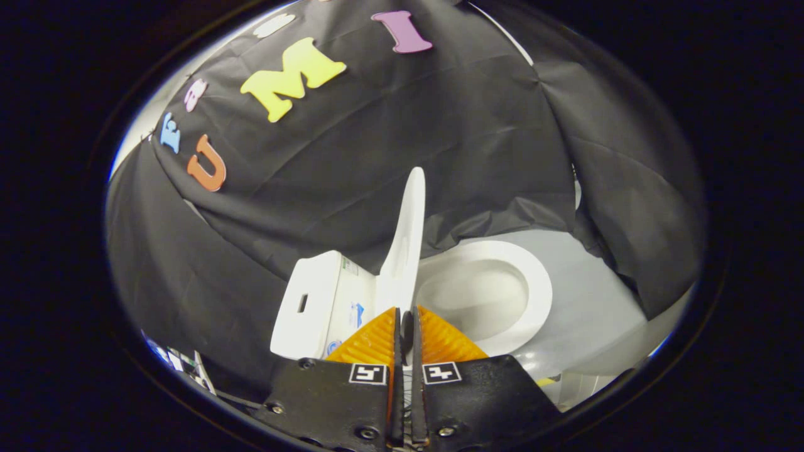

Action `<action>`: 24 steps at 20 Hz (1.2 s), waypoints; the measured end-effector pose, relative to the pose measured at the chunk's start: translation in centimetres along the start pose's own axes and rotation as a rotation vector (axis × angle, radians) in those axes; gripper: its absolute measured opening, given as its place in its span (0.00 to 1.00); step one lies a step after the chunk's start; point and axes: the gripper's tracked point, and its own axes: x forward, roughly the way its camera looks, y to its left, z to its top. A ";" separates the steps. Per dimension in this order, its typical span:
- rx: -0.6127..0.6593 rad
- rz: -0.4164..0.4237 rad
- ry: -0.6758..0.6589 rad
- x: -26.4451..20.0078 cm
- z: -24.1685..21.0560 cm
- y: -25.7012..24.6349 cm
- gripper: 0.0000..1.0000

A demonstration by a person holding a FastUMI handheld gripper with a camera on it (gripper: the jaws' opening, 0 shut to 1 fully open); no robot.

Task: Open the toilet lid.

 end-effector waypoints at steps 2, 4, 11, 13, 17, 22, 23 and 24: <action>-0.034 0.005 -0.003 -0.3 0.1 1.4 0.09; -0.052 0.003 -0.003 -0.2 0.1 2.2 0.10; -0.100 -0.050 -0.028 -0.2 -0.1 5.6 0.10; -0.135 -0.066 -0.039 0.0 -0.2 7.0 0.10; -0.182 -0.105 -0.056 0.0 -0.5 9.5 0.10; -0.230 -0.143 -0.075 0.3 -0.9 12.5 0.10; -0.237 -0.144 -0.078 0.5 -1.1 13.2 0.10; -0.249 -0.143 -0.082 0.6 -1.2 14.1 0.10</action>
